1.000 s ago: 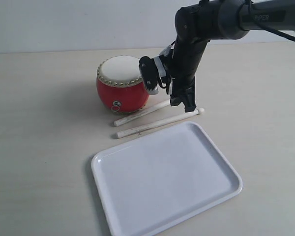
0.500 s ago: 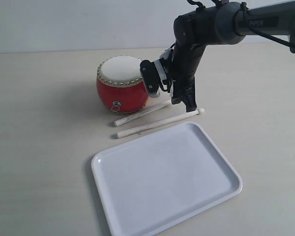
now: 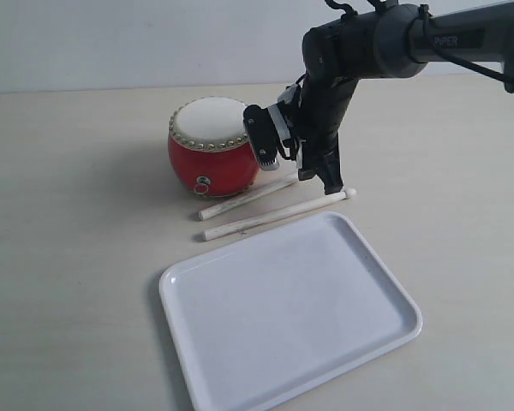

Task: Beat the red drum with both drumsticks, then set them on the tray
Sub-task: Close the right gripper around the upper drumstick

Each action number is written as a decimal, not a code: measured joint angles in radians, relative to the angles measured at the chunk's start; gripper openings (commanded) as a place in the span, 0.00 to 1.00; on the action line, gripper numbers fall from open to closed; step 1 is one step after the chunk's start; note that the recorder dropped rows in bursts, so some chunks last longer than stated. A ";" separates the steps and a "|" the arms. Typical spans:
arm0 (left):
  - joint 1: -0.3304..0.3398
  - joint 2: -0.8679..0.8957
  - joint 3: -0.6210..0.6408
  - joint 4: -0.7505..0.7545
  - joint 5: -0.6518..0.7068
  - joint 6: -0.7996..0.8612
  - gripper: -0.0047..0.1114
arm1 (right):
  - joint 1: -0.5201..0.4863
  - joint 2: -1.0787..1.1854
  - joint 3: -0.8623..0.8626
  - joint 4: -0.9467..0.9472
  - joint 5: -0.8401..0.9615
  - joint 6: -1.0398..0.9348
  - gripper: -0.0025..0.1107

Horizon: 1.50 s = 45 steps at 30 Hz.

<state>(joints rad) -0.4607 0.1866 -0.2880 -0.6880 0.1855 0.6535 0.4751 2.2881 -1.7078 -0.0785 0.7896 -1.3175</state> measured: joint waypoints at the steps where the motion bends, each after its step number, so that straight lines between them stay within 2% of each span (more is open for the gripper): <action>1: 0.000 0.000 0.000 0.000 0.000 0.000 0.04 | 0.000 0.000 0.000 0.000 0.000 0.000 0.36; 12: 0.000 0.000 0.000 0.000 0.000 0.000 0.04 | 0.000 0.000 0.000 0.000 0.000 0.000 0.36; 18: 0.000 0.000 0.000 0.000 0.000 0.000 0.04 | 0.000 0.000 0.000 -0.001 -0.017 -0.002 0.45; 45: 0.000 0.000 0.000 0.000 0.000 0.000 0.04 | -0.004 0.000 0.000 -0.004 0.026 -0.002 0.44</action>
<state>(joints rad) -0.4607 0.1866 -0.2880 -0.6880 0.1855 0.6535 0.4716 2.2881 -1.7078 -0.0828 0.8159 -1.3193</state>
